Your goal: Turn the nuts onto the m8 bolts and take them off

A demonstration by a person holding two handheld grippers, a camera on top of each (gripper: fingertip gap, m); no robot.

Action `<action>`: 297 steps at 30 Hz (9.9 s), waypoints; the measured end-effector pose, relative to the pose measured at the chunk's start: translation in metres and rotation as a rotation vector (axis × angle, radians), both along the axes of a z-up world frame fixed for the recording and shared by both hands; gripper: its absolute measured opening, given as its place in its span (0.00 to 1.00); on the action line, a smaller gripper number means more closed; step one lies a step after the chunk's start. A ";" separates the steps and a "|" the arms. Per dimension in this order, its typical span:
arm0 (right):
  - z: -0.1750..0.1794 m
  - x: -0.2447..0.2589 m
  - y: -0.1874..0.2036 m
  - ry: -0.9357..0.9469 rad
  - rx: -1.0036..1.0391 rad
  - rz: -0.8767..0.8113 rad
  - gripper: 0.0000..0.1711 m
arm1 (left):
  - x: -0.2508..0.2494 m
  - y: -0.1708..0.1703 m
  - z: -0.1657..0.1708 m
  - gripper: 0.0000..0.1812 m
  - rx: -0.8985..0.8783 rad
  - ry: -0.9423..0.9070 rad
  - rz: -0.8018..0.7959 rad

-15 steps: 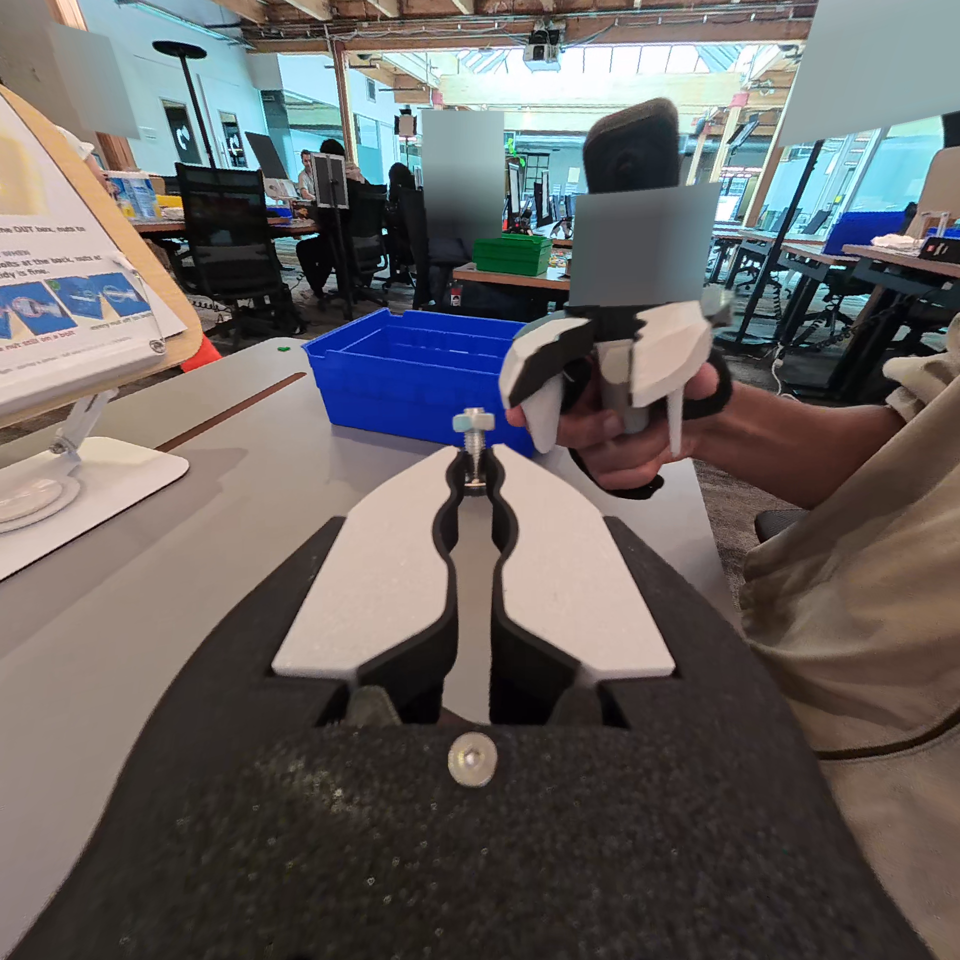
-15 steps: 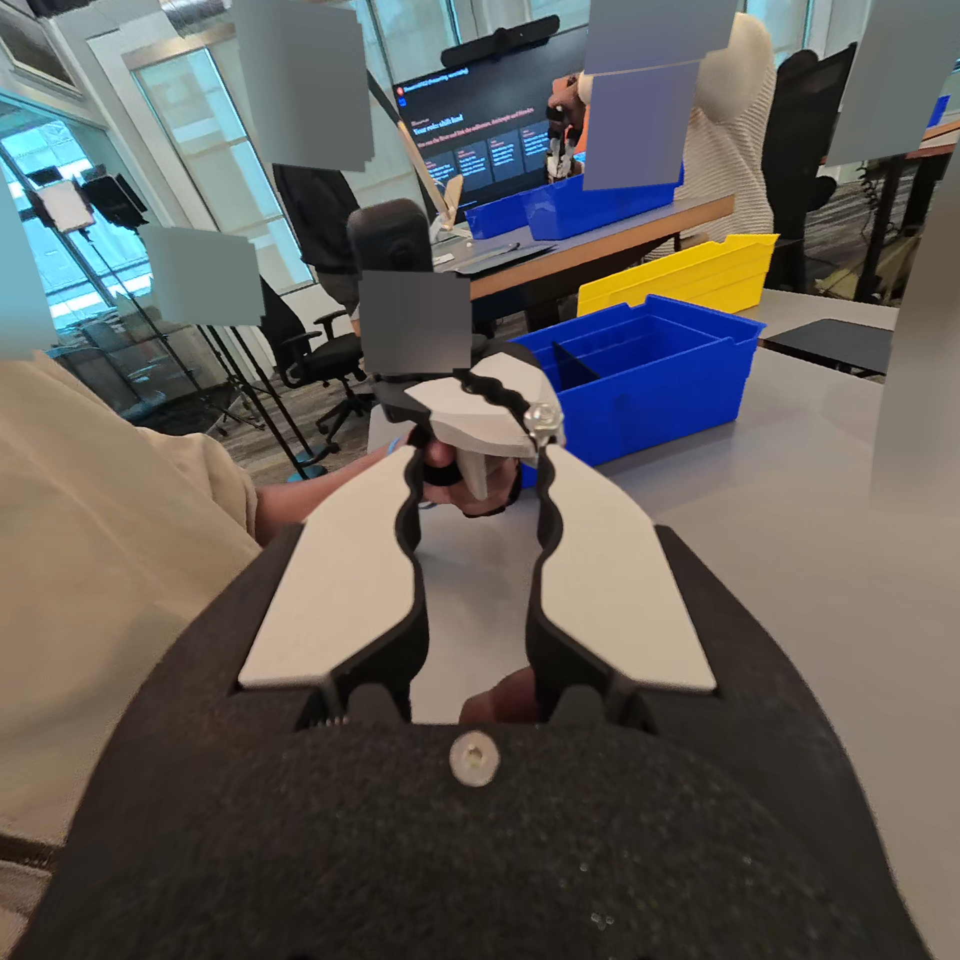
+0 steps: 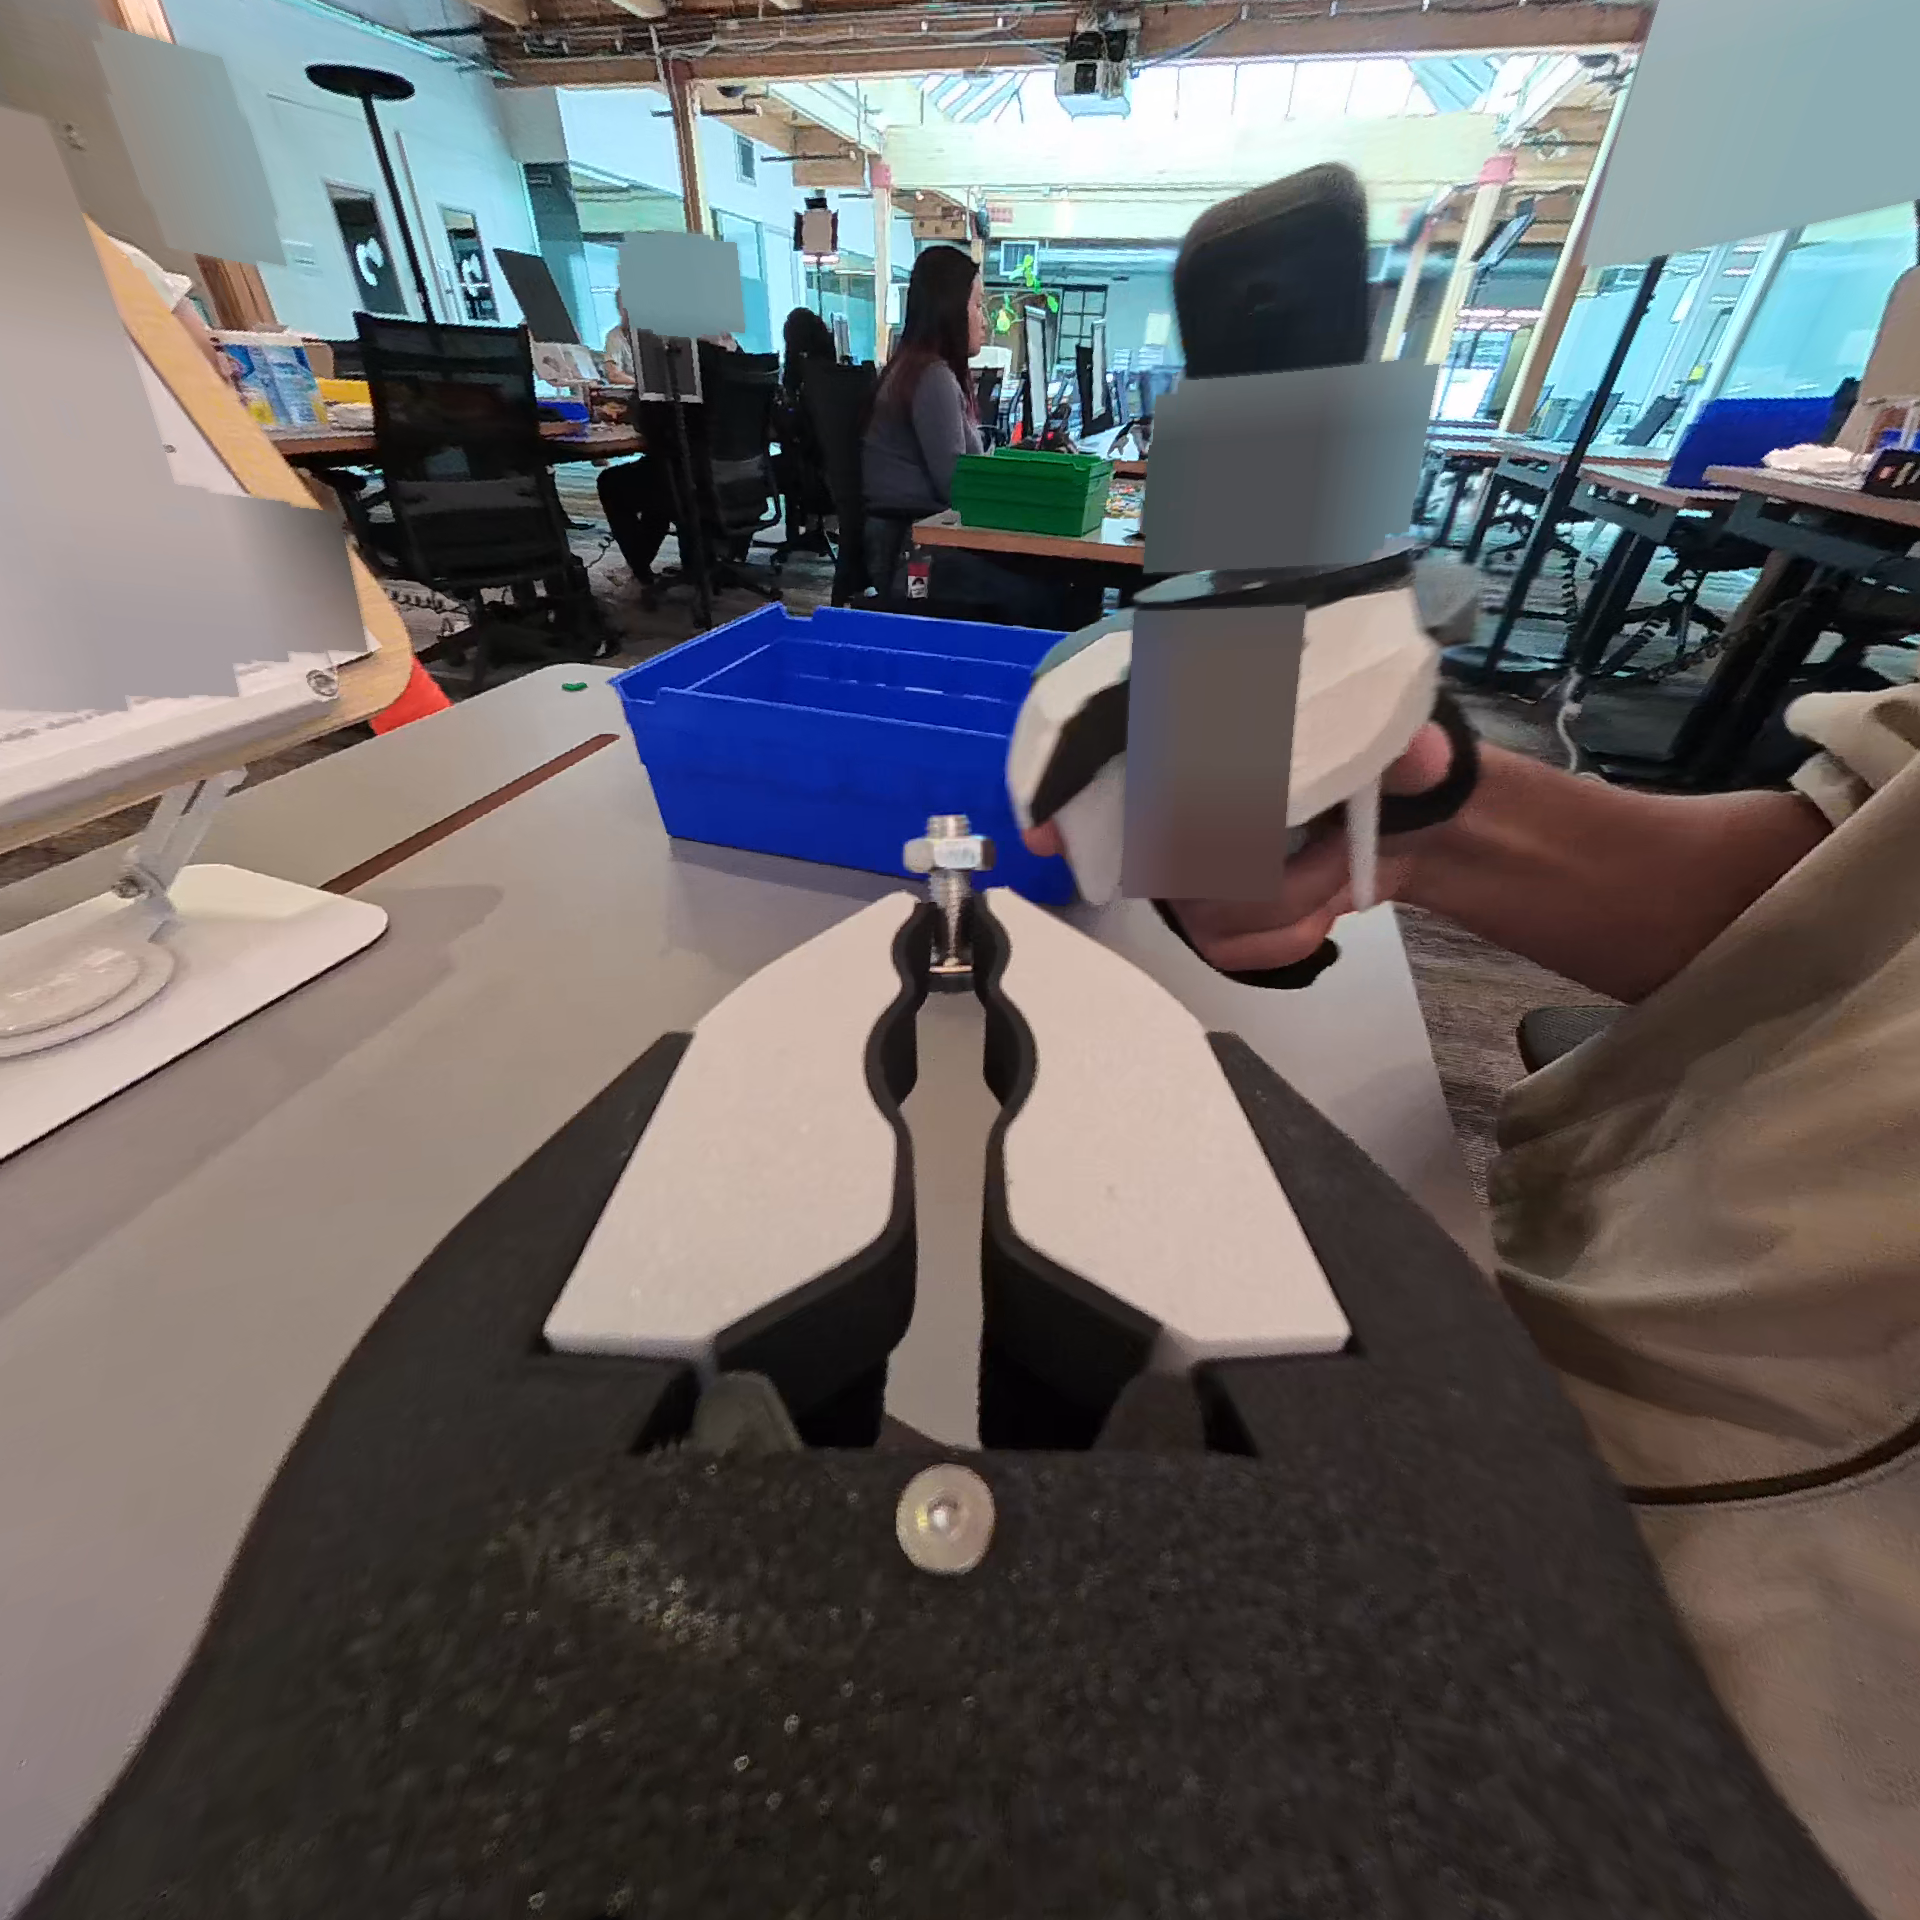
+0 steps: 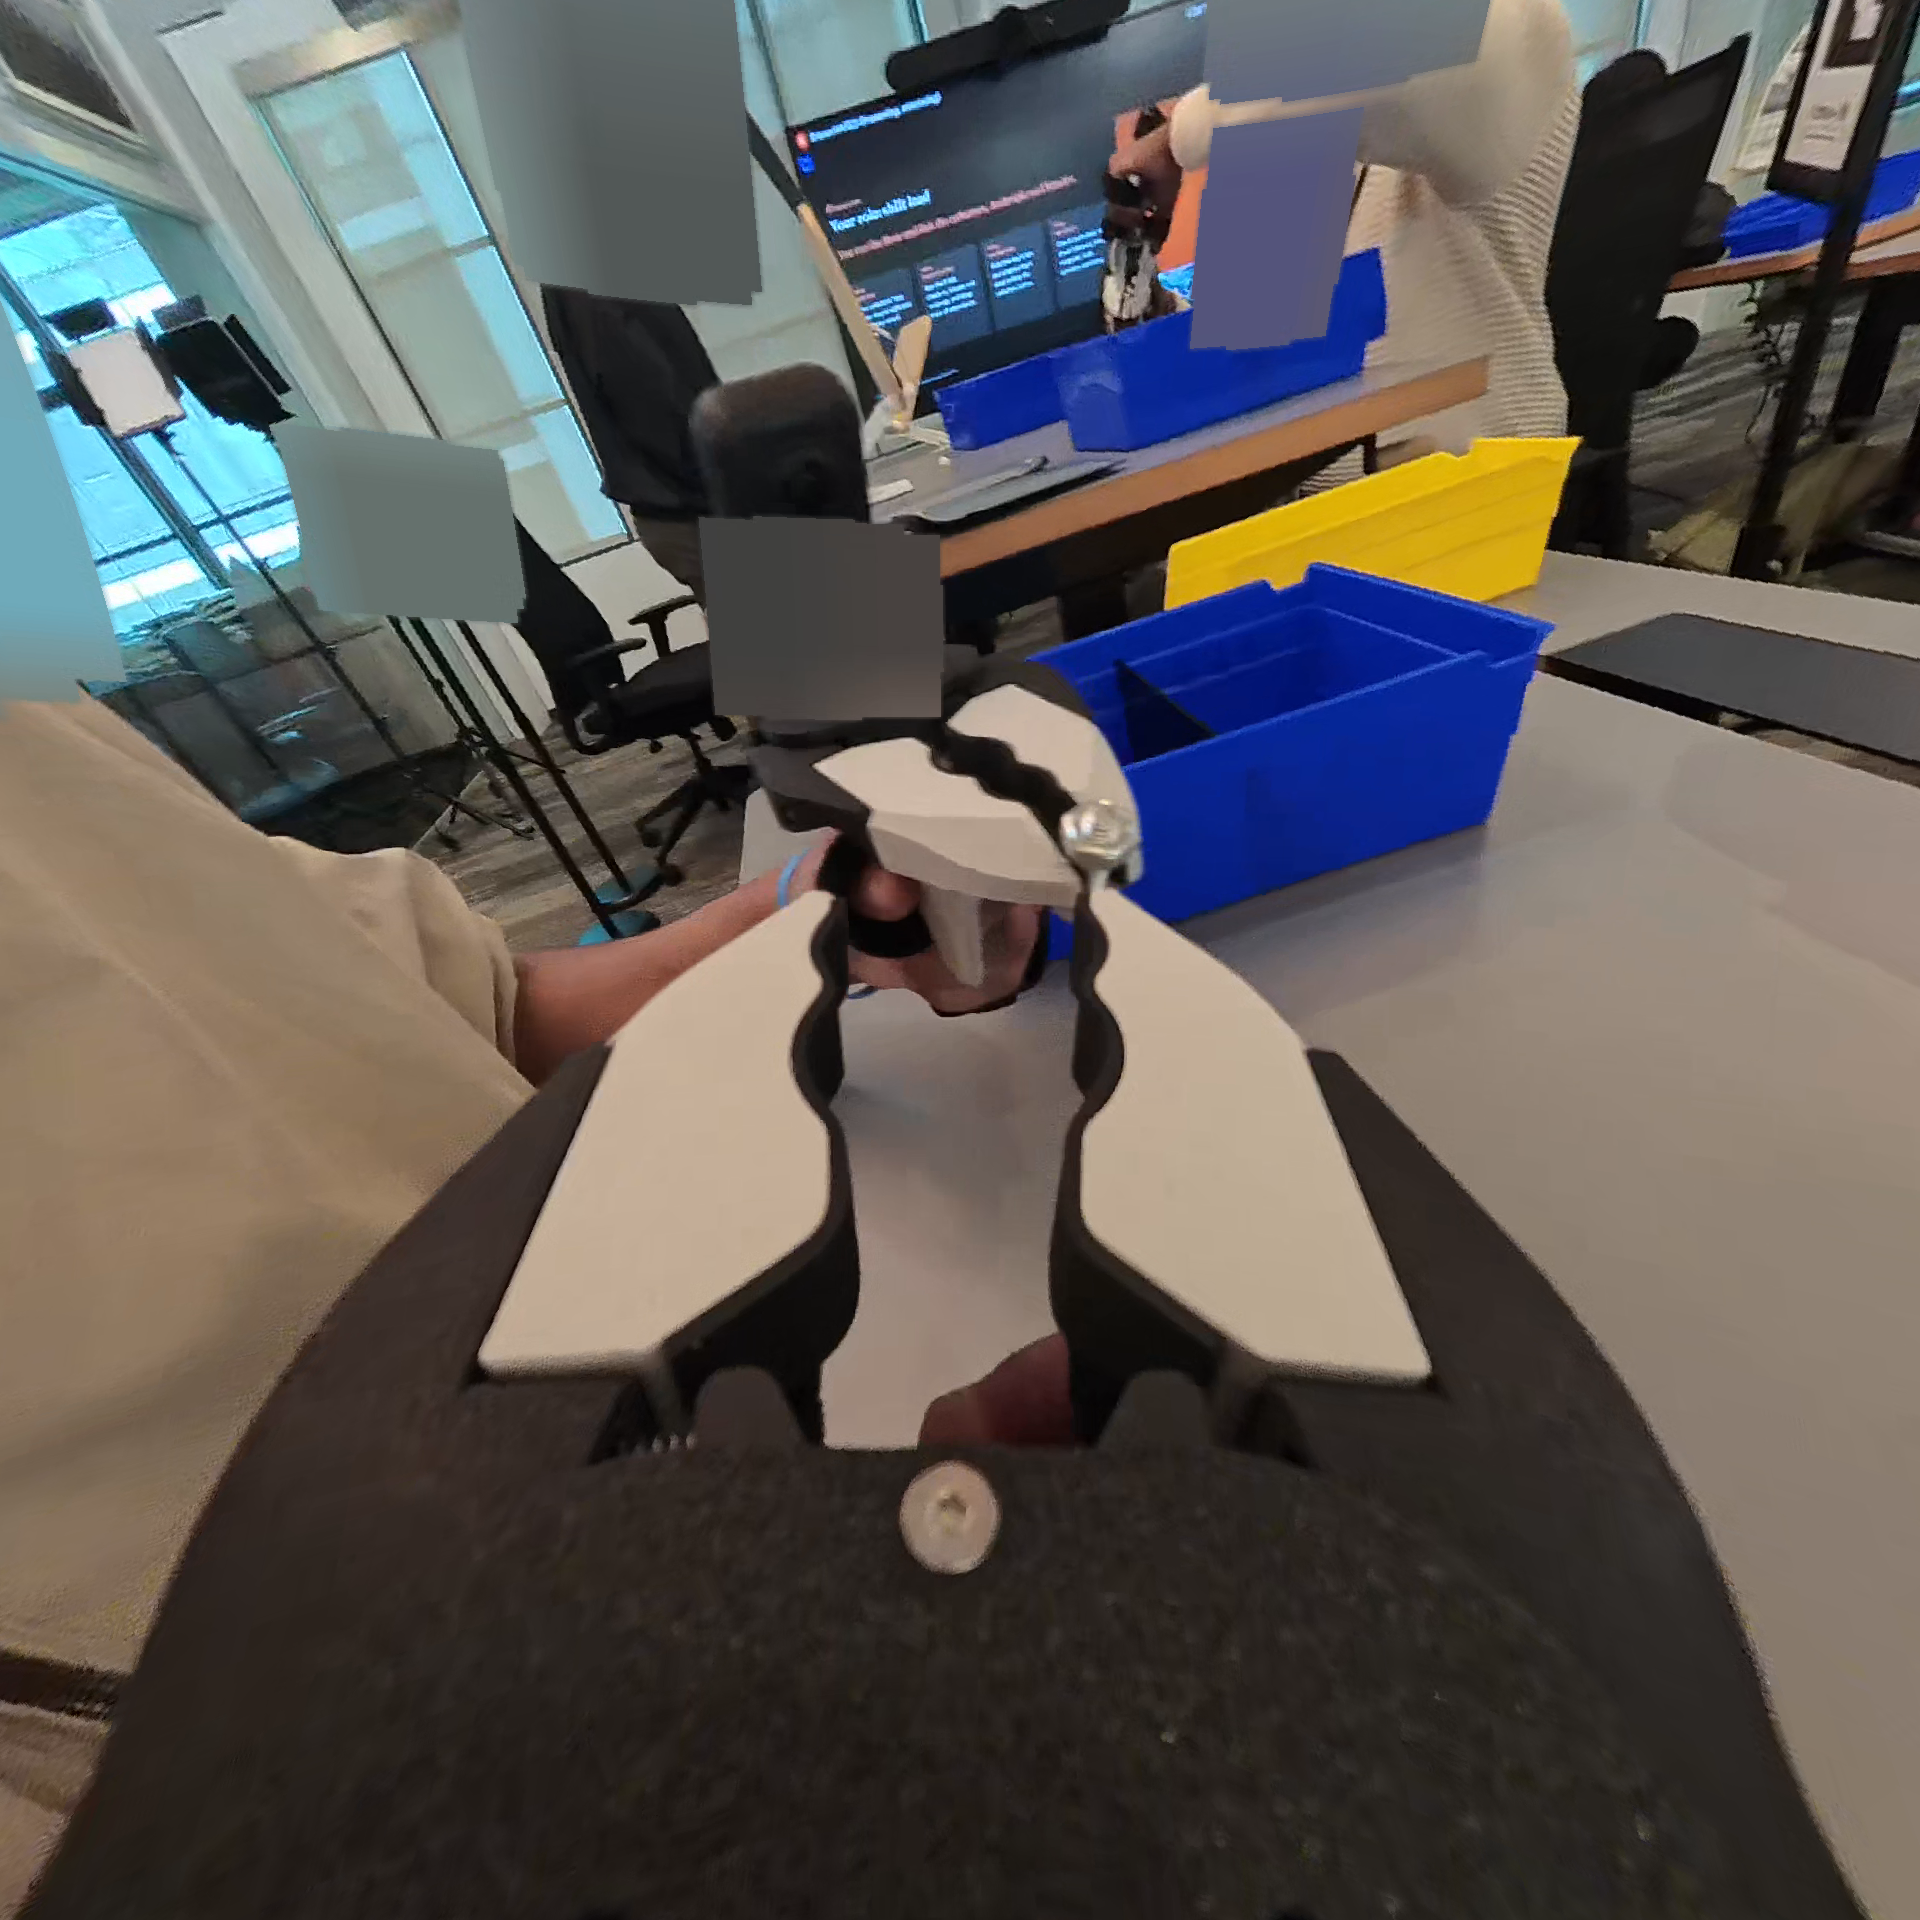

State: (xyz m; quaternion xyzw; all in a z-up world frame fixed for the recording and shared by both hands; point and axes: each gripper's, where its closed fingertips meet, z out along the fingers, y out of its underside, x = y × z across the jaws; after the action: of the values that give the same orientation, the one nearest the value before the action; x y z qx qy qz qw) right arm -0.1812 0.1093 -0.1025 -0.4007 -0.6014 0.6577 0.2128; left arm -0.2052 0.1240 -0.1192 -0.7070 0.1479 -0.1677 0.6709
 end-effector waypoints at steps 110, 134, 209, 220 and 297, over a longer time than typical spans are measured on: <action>-0.151 0.104 0.437 -0.935 0.621 -0.989 0.09 | -0.043 -0.010 -0.073 0.43 -0.178 -0.022 0.703; -0.060 0.064 0.102 -0.115 0.286 -0.757 0.29 | -0.026 -0.022 -0.077 0.40 -0.204 0.017 0.687; -0.077 0.032 0.130 -0.145 0.341 -0.705 0.21 | -0.294 -0.064 -0.033 0.08 -0.733 0.390 0.664; -0.051 0.042 0.105 -0.100 0.400 -0.701 0.20 | -0.113 -0.096 0.022 0.08 -0.134 0.351 0.868; -0.113 0.040 0.112 -0.358 0.441 -0.789 0.37 | -0.103 -0.157 -0.036 0.33 -0.322 0.217 1.016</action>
State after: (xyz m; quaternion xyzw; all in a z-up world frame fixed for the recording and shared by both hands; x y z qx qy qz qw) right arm -0.1416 0.2211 -0.2157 -0.6503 -0.5560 0.3043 0.4188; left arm -0.3082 -0.0325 -0.1550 -0.7965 -0.1718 0.2310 0.5318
